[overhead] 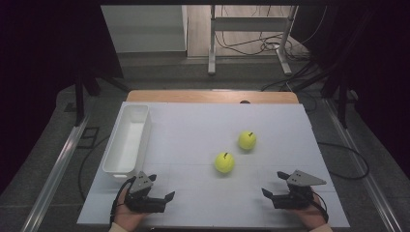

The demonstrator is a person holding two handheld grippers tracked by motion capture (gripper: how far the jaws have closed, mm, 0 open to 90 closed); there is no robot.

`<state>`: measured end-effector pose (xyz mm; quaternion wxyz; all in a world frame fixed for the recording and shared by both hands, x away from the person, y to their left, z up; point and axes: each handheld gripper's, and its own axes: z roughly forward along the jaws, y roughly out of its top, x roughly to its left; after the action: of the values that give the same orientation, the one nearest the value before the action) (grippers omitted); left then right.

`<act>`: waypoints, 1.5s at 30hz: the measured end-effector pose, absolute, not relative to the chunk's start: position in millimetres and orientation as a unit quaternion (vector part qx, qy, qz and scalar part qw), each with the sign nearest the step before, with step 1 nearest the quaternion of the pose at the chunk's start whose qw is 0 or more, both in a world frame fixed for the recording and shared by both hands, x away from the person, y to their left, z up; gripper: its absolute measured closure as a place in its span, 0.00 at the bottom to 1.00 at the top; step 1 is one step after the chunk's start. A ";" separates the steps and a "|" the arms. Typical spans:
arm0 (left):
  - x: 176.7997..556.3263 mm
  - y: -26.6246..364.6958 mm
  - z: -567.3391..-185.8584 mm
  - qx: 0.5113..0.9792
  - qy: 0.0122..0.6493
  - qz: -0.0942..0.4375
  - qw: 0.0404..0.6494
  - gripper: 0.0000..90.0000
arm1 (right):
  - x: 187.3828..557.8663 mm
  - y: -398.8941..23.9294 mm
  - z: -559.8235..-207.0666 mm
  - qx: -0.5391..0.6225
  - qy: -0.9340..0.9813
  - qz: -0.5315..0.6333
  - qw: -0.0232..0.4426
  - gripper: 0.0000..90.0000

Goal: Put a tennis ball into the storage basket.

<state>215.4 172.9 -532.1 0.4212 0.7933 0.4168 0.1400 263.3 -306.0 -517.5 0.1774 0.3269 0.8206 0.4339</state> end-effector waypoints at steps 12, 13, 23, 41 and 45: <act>218.0 171.9 -531.2 0.791 0.415 0.141 0.426 0.09 | 261.6 -308.2 -517.4 0.327 0.822 0.431 0.178 0.14; 218.0 171.9 -531.2 0.791 0.415 0.141 0.426 0.09 | 261.6 -308.2 -517.4 0.327 0.822 0.431 0.178 0.14; 216.8 171.5 -529.8 0.790 0.409 0.148 0.433 0.09 | 260.5 -306.4 -517.1 0.323 0.824 0.432 0.175 0.15; 219.3 167.1 -519.3 0.784 0.415 0.148 0.437 0.09 | 260.9 -306.2 -518.6 0.323 0.826 0.427 0.176 0.15; 220.5 163.8 -516.1 0.785 0.411 0.147 0.439 0.10 | 260.3 -305.9 -518.2 0.322 0.827 0.426 0.176 0.15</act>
<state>220.5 163.8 -516.1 0.4392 0.7850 0.4113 0.1474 260.3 -305.9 -518.2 0.1755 0.3221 0.8269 0.4262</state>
